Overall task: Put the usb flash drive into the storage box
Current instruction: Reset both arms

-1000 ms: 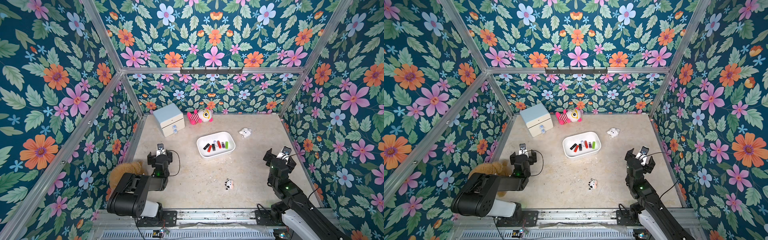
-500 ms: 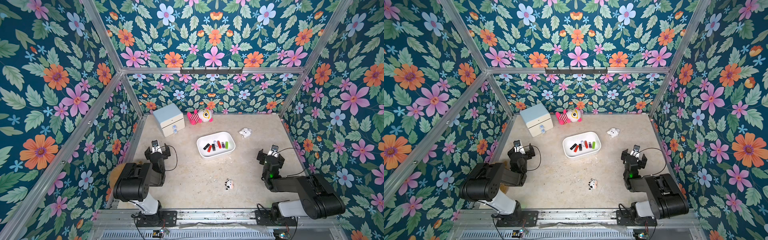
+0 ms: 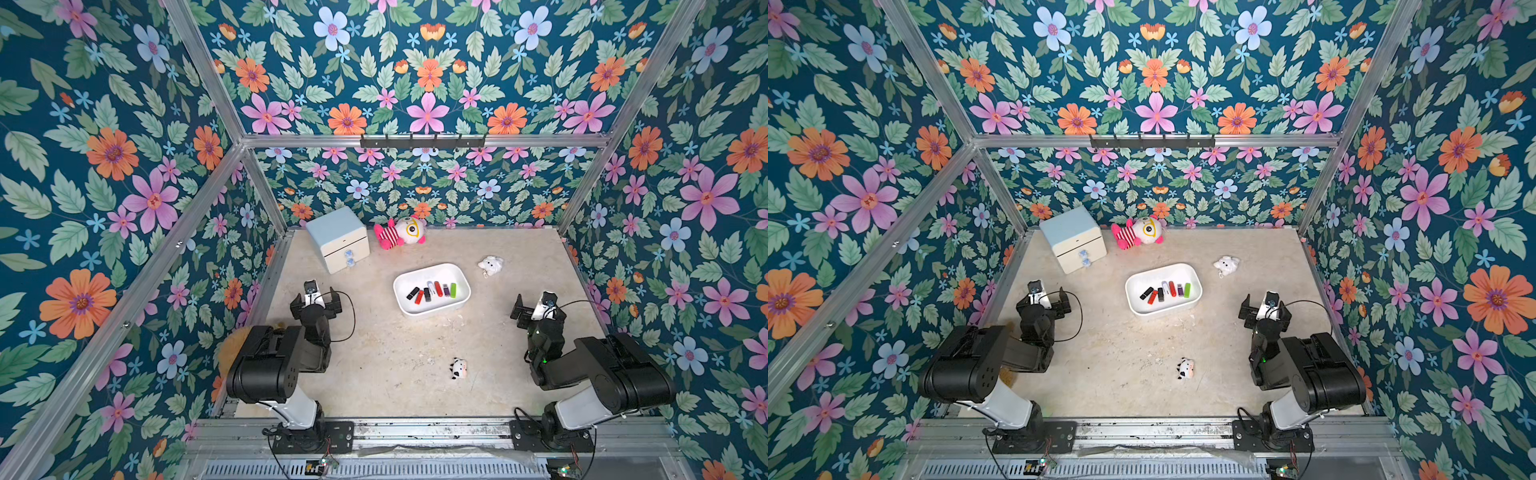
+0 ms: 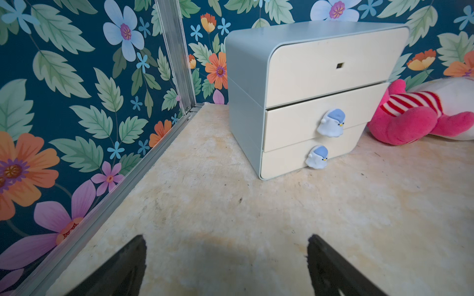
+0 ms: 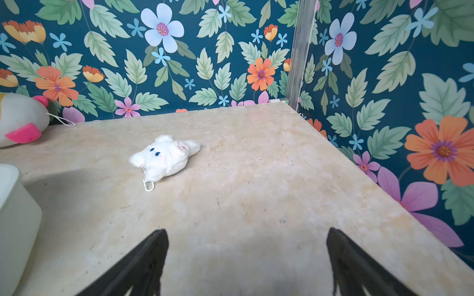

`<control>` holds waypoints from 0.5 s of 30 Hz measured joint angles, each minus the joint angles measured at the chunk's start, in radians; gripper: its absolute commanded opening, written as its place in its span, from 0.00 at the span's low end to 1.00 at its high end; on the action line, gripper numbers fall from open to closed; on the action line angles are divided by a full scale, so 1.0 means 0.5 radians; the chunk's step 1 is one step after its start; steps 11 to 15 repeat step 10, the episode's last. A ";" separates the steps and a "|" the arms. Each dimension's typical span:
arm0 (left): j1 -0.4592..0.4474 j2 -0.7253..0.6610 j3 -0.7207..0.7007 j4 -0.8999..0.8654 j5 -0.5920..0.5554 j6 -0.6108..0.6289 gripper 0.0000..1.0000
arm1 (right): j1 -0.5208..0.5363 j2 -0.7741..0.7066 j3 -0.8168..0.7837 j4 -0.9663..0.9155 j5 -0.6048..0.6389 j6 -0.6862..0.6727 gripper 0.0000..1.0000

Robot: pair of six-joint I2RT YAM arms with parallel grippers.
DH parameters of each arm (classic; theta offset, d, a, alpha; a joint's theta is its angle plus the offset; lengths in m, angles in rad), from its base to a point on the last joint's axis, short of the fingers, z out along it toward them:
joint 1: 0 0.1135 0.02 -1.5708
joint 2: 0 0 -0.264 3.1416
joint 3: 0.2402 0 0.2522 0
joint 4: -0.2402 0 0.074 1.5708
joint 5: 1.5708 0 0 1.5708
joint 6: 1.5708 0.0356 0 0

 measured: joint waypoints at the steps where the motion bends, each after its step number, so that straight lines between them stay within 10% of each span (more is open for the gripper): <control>1: 0.000 0.000 0.000 -0.002 0.000 0.000 0.99 | 0.000 -0.009 0.007 0.001 0.000 0.000 0.99; 15: 0.000 0.000 0.000 -0.011 0.000 0.000 0.99 | -0.038 -0.068 0.070 -0.115 -0.042 0.008 0.99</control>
